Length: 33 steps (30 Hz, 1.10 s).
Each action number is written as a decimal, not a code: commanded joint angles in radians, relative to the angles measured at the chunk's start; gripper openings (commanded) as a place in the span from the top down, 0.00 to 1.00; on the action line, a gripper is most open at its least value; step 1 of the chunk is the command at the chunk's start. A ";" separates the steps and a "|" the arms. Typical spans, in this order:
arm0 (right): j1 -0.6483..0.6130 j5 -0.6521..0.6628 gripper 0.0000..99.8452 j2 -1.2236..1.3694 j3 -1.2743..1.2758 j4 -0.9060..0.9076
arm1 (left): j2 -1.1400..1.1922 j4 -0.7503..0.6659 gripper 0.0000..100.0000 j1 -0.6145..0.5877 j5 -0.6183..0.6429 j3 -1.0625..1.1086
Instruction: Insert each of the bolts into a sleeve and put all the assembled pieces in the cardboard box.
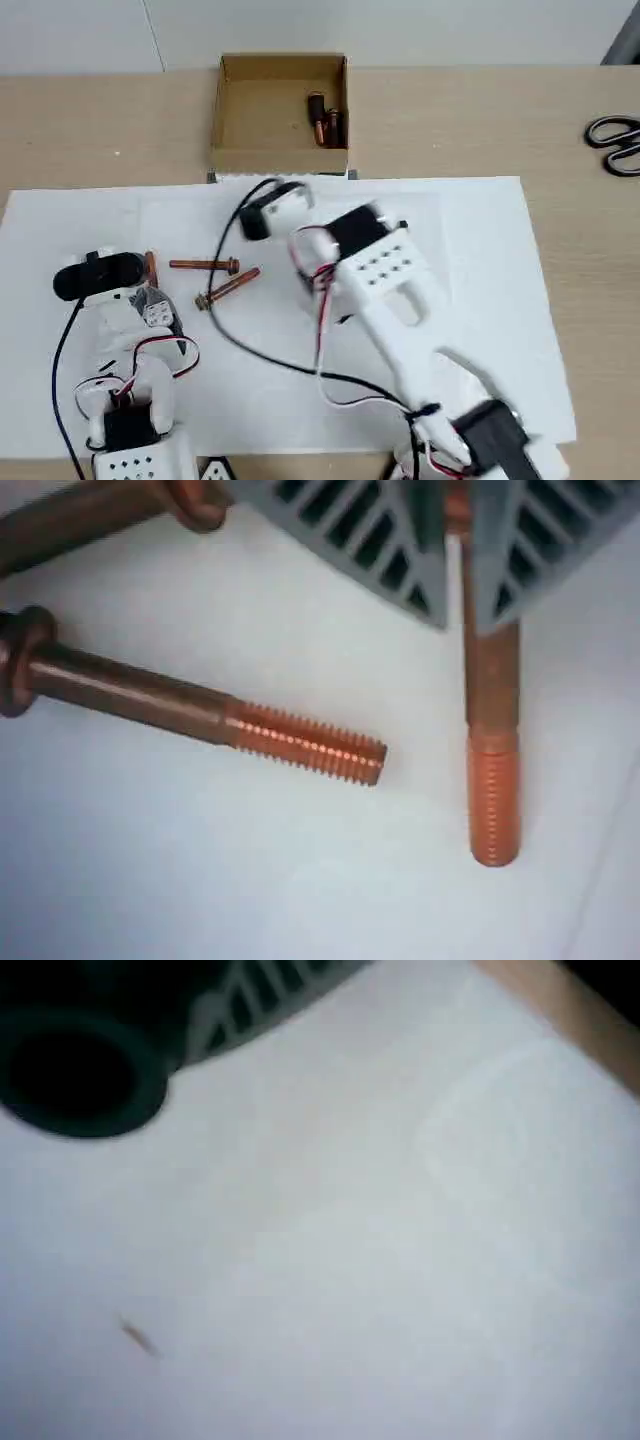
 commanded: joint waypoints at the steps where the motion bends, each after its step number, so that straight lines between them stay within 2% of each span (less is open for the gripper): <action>1: 0.116 0.012 1.00 -0.081 -0.048 0.048 | -0.008 -0.026 0.99 0.008 -0.006 -0.005; 4: 0.209 -0.002 1.00 -0.119 -0.048 0.073 | -0.002 -0.018 0.94 0.044 -0.098 -0.031; 7: 0.297 -0.040 1.00 -0.180 -0.044 0.077 | -0.002 0.021 0.90 0.055 -0.117 -0.101; 13: 0.420 -0.002 1.00 -0.268 -0.043 0.077 | 0.000 0.109 0.90 0.066 -0.216 -0.232; 18: 0.487 -0.003 1.00 -0.278 -0.005 0.077 | 0.054 0.121 0.91 0.066 -0.288 -0.363; 26: 0.498 -0.009 1.00 -0.280 0.129 0.068 | 0.609 0.132 0.94 0.066 -0.304 -0.806; 31: 0.499 -0.009 1.00 -0.275 0.153 0.065 | 0.965 0.233 0.94 0.101 -0.315 -1.127; 33: 0.501 -0.008 1.00 -0.274 0.160 0.065 | 1.079 0.295 0.97 0.137 -0.377 -1.222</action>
